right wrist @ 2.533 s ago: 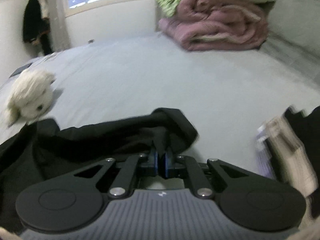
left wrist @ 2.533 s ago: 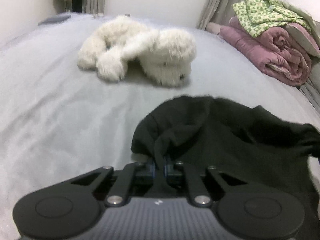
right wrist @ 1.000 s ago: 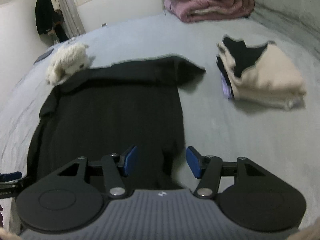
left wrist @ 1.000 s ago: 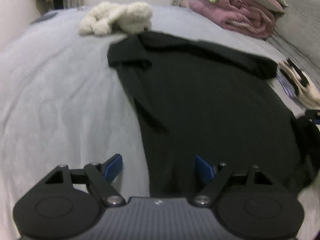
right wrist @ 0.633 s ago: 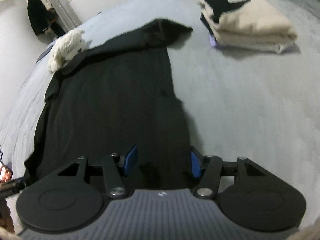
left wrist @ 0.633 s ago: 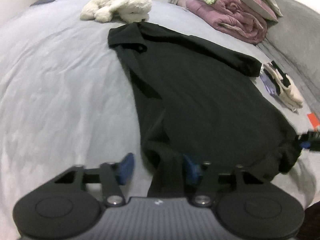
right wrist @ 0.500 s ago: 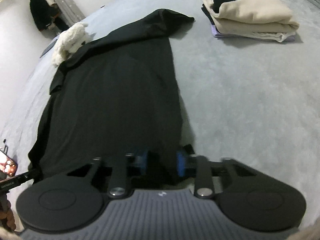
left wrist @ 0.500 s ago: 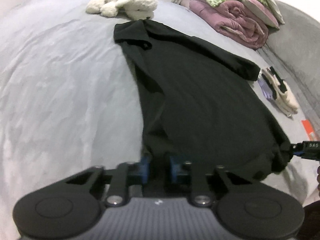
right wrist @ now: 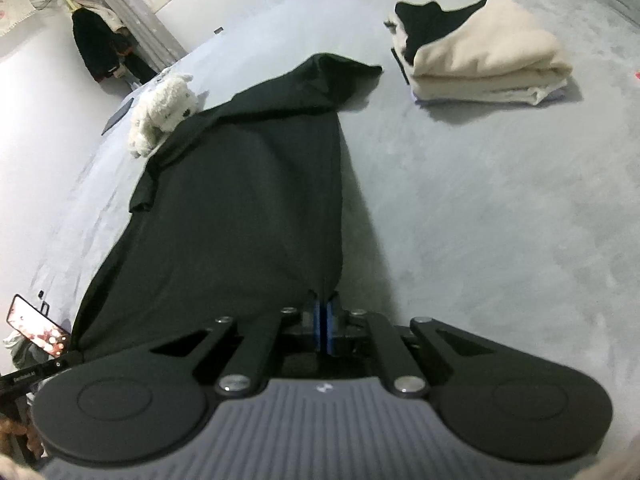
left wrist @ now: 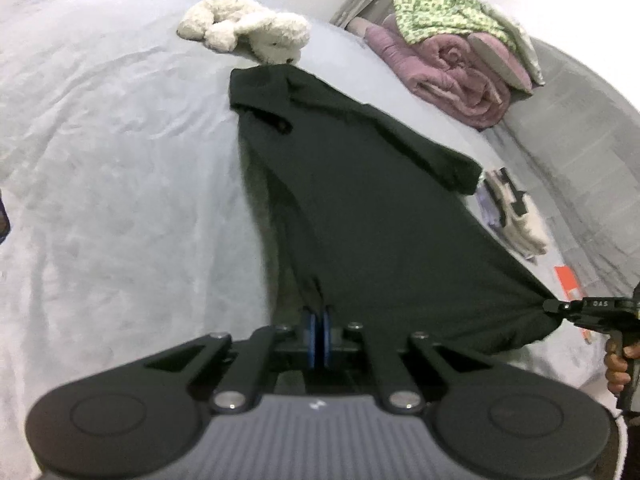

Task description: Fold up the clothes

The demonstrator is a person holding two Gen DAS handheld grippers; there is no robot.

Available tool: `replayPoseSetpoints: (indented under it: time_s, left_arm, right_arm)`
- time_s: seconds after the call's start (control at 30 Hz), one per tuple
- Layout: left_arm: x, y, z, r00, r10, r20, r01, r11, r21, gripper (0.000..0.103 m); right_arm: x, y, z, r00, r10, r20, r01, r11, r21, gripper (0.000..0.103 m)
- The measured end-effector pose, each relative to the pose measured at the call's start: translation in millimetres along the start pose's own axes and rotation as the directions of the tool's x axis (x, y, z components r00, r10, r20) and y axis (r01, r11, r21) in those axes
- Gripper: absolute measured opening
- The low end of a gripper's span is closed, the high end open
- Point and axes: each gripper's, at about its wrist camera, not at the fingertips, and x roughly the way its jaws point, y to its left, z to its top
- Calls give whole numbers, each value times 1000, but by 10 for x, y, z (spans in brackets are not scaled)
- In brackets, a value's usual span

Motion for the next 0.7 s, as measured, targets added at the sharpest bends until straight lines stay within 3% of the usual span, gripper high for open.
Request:
replayPoseSetpoints:
  time_s: [0.17,0.5,0.7]
  left_arm:
    - [-193,33,6,999,-51,0,50,999,-21,4]
    - [-386,81,-169,989,-114,-92,110,993,-42,3]
    - [-326,85,-291,981,-94,-168,92,996,-22,4]
  right_arm:
    - [-121,29,22,999,10,-32,-11,999,-37,3]
    - [-336,130,-130,993,-5,-122,-16,986,-167,3]
    - [-247,119,-235,986,-18,-167,-14,983,-184,3]
